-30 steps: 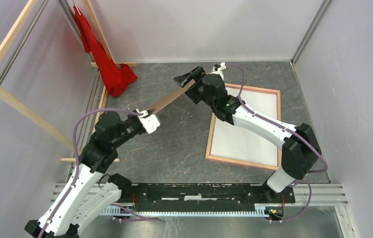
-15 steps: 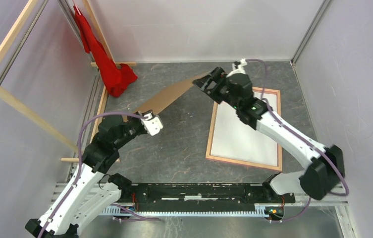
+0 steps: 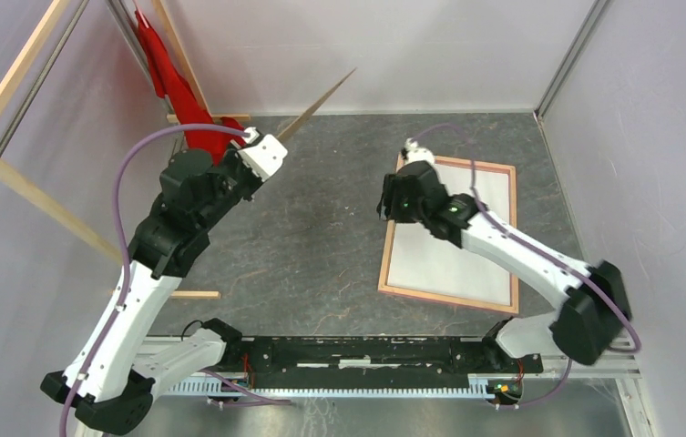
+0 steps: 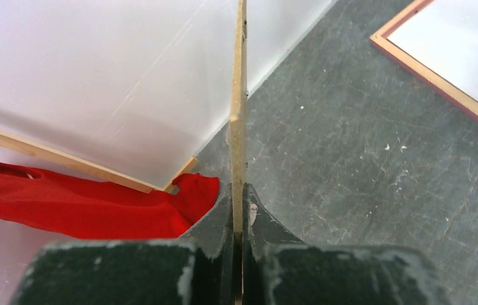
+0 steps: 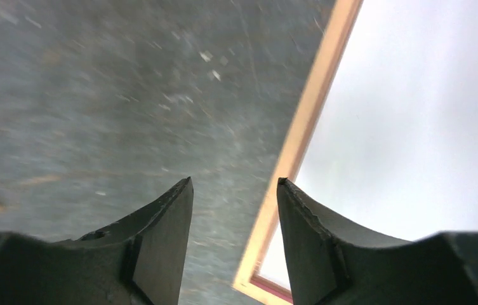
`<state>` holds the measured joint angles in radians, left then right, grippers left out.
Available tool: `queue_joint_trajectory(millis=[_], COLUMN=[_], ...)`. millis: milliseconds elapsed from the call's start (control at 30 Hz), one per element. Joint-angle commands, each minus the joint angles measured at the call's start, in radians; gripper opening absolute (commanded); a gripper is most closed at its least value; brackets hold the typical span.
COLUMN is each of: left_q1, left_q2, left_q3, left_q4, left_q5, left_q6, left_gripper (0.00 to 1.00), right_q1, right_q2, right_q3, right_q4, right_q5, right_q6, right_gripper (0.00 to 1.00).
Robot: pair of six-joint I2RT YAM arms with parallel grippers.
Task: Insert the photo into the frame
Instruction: Move the photo frame to the center of the board.
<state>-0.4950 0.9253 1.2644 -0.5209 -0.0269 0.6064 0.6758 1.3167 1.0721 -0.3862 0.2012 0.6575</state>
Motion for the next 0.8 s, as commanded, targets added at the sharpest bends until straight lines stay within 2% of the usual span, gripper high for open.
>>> queue_joint_trajectory(millis=[0,500,767], left_q1=[0.001,0.001,0.001], left_q2=[0.040,0.074,0.054], left_q3=[0.151,0.206,0.193], left_q4=[-0.050,-0.131,-0.132], left_q5=[-0.059,0.002,0.010], left_q6=[-0.035,-0.097,-0.087], left_gripper=[0.02,0.02,0.02], right_q1=[0.065,0.109,0.106], right_q2=[0.155,0.488,0.570], right_q3=[0.116,0.284,0.310], right_q4=[-0.143,-0.197,-0.182], right_q5=[0.164,0.399,0.416], right_q6=[-0.112,-0.152,-0.156], right_gripper=[0.56,0.55,0.55])
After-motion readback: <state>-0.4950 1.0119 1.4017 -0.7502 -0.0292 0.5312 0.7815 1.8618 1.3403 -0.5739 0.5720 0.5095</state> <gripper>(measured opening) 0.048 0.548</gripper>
